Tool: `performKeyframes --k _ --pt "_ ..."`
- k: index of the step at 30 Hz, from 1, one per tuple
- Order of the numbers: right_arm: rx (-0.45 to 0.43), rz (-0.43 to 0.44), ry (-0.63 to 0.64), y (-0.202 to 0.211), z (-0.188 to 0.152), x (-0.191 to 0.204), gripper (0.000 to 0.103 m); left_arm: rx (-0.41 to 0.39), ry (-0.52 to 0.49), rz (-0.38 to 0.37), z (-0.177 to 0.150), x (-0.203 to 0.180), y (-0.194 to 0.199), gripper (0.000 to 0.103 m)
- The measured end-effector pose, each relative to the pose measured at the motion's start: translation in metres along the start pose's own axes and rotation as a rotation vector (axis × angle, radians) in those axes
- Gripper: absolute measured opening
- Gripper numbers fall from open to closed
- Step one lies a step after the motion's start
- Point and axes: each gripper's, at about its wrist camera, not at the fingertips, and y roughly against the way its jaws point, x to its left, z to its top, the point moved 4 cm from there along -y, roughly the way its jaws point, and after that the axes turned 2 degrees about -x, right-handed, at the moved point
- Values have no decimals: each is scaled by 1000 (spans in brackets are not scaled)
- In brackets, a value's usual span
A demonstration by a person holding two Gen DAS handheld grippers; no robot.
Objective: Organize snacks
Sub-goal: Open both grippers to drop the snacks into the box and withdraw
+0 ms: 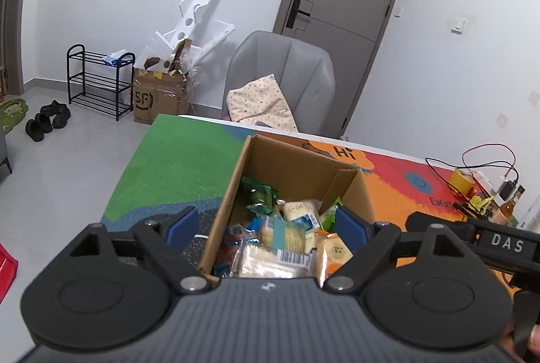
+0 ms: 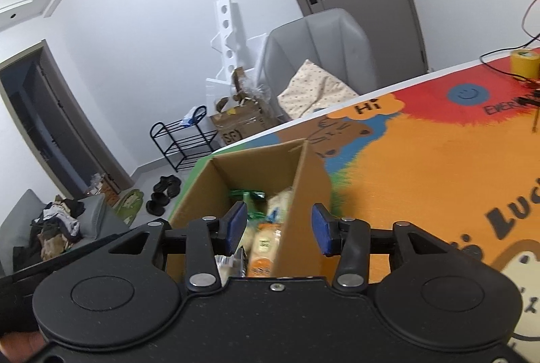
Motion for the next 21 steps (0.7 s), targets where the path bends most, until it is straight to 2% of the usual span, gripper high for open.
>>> performKeyframes --k 4,10,15,21 --pt "-3 -17 -3 11 -1 -9 49 5 -1 -10 -3 -4 3 88" --pt "-29 -45 -13 34 -1 -22 60 18 -6 -36 -4 -13 13 91" --pt "-57 -64 -14 55 2 -31 79 18 -28 -67 -4 -24 28 94" --pt "-92 -78 -11 79 2 -39 92 22 -58 -100 -6 -35 43 97"
